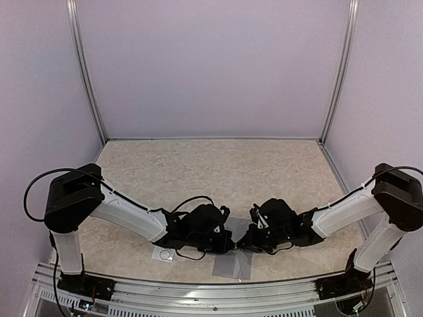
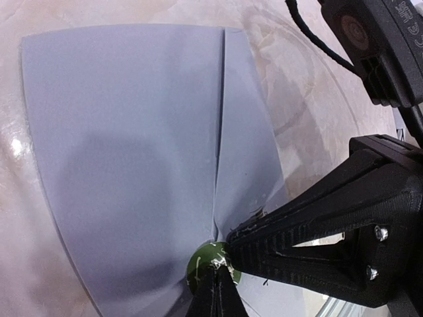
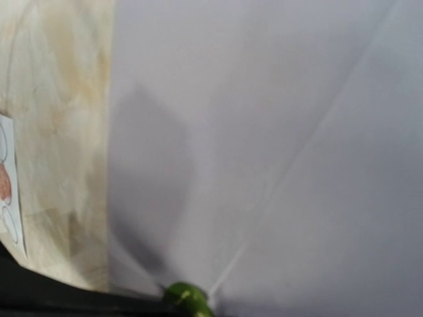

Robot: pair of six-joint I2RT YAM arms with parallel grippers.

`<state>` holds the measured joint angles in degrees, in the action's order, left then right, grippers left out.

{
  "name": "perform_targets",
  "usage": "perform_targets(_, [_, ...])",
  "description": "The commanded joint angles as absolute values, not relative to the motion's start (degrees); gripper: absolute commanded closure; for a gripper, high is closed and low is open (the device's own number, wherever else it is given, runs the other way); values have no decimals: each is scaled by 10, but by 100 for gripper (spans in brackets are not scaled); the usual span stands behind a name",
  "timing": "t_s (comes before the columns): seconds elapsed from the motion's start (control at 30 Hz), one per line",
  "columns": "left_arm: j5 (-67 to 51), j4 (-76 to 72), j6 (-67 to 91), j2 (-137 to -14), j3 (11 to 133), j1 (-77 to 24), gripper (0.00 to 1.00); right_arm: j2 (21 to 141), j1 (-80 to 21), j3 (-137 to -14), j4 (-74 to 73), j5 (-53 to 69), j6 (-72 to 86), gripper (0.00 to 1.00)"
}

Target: Place the letter into the envelope and seal it

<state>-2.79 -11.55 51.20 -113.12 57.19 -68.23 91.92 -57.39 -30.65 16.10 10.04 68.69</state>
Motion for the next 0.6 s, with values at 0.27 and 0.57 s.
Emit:
perform_targets(0.27, [-18, -19, 518, -1152, 526, -686, 100, 924, -581, -306, 83, 93, 685, 100])
perform_targets(0.57, [-18, -20, 520, -1151, 524, -686, 100, 872, -584, -343, 95, 95, 652, 100])
